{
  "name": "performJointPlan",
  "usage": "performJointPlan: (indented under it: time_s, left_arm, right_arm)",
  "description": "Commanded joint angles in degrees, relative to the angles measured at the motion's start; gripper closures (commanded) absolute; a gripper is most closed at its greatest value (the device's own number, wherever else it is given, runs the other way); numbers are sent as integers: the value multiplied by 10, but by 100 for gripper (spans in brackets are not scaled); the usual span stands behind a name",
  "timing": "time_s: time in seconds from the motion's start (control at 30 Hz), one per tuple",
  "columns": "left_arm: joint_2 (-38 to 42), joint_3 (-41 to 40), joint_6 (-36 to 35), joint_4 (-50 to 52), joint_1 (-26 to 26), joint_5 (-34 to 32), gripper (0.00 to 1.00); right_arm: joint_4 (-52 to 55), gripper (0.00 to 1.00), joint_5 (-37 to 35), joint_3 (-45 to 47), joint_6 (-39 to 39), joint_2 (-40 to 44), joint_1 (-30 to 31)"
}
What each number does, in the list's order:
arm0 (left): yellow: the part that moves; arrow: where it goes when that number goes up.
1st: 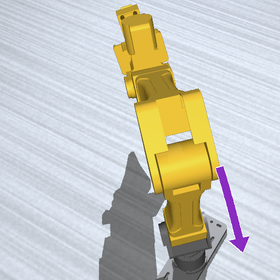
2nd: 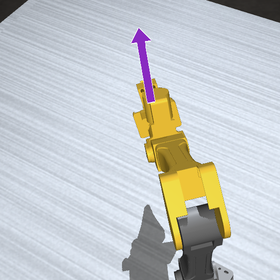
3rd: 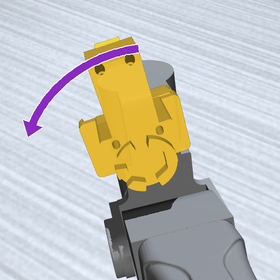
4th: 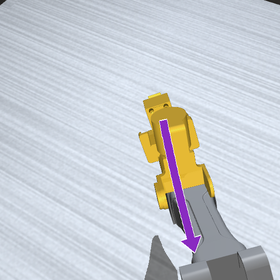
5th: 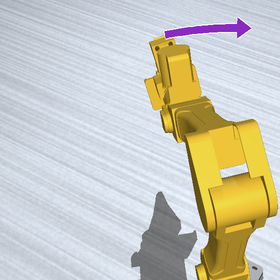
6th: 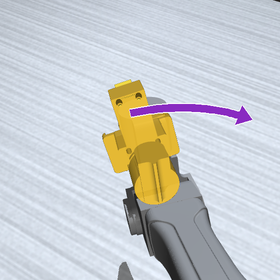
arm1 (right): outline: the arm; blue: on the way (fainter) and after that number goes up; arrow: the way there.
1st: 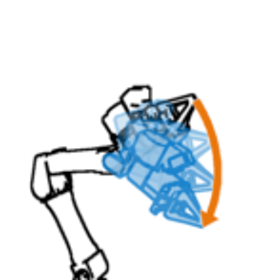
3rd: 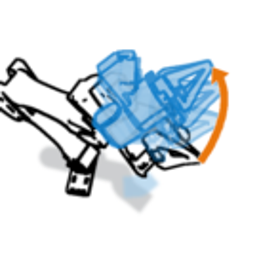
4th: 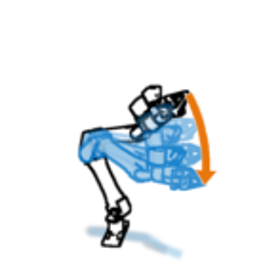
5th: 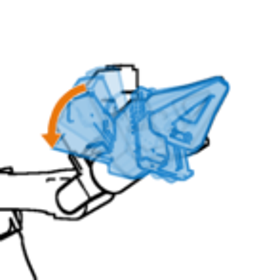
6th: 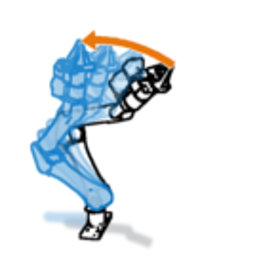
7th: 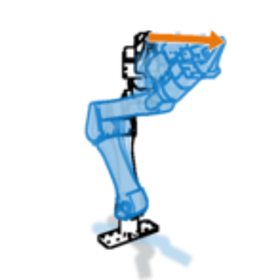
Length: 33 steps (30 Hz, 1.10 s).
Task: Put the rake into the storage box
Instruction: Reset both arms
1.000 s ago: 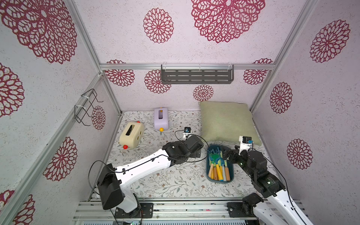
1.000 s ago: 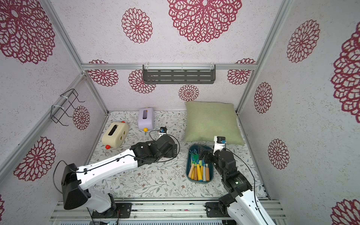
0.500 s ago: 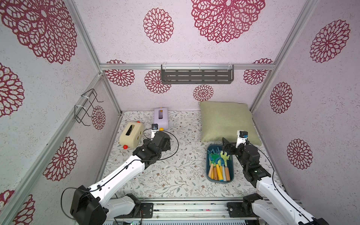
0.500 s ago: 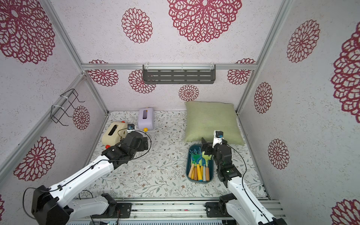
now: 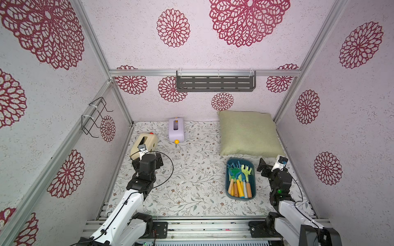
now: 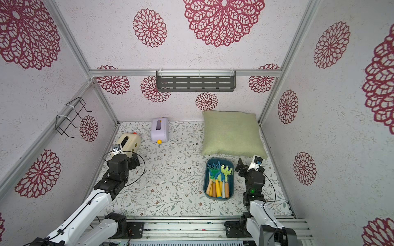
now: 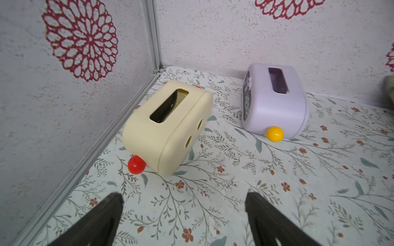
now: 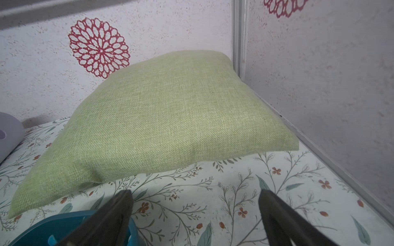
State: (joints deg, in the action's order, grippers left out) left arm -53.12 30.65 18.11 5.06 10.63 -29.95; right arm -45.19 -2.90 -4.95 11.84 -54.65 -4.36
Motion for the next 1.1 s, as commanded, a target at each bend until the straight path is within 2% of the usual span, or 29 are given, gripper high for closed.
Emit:
performJointPlan:
  time_s: [0.0,0.17,0.27,0.33,0.43,0.57,0.67,0.73,0.77,0.87,0.93,1.07]
  left_arm:
    - [-16,-34,-37,-99,-48,35,3]
    - [-79,-104,-81,-276,-96,76,3]
    - [-152,-105,-87,-348,-126,95,3]
    - [-175,-86,-94,-345,-135,114,3]
    - [-215,-96,-116,-445,-142,120,3]
    - [-269,-102,-126,-527,-150,190,3]
    - [-335,-160,-173,-700,-150,288,3]
    - [-366,-166,-168,-751,-152,277,3]
    - [-365,-154,-165,-737,-151,265,3]
    - [-342,-100,-150,-592,-156,255,3]
    - [-358,-85,-143,-593,-158,230,3]
    - [-354,-71,-129,-559,-160,198,2]
  right_arm:
    - [-142,1,-16,17,13,-30,-2]
    - [-254,1,-19,33,3,-110,-1]
    - [-322,1,-23,36,6,-169,0]
    - [-335,1,-22,27,-24,-182,10]
    - [-365,1,-39,25,-53,-206,27]
    - [-492,1,-43,40,-102,-296,61]
    - [-597,1,-27,49,-147,-372,93]
    - [-541,1,-55,35,-143,-351,96]
    - [-492,1,-60,15,-140,-342,96]
    - [-331,1,-34,-65,-144,-336,95]
    - [-321,1,-35,-70,-117,-336,74]
    - [-327,1,-37,-68,-119,-335,74]
